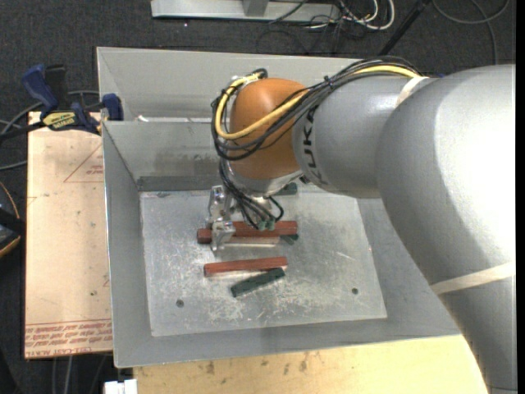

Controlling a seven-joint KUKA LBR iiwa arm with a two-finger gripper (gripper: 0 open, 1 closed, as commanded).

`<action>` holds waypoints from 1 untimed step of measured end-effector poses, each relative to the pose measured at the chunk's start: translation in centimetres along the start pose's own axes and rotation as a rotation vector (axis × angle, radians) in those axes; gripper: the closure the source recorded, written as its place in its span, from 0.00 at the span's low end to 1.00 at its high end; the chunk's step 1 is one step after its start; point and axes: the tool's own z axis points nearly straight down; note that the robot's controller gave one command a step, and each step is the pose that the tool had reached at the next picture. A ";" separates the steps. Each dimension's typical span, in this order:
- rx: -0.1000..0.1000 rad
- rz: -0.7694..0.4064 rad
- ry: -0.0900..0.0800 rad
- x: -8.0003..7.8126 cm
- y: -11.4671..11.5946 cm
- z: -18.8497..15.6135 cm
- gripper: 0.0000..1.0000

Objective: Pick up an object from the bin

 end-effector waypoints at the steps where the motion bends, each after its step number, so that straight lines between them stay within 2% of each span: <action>1: 0.000 0.000 0.000 0.0 0.0 0.0 1.00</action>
Offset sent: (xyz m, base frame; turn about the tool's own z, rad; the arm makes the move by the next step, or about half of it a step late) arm 0.0094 0.0083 0.1616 0.0021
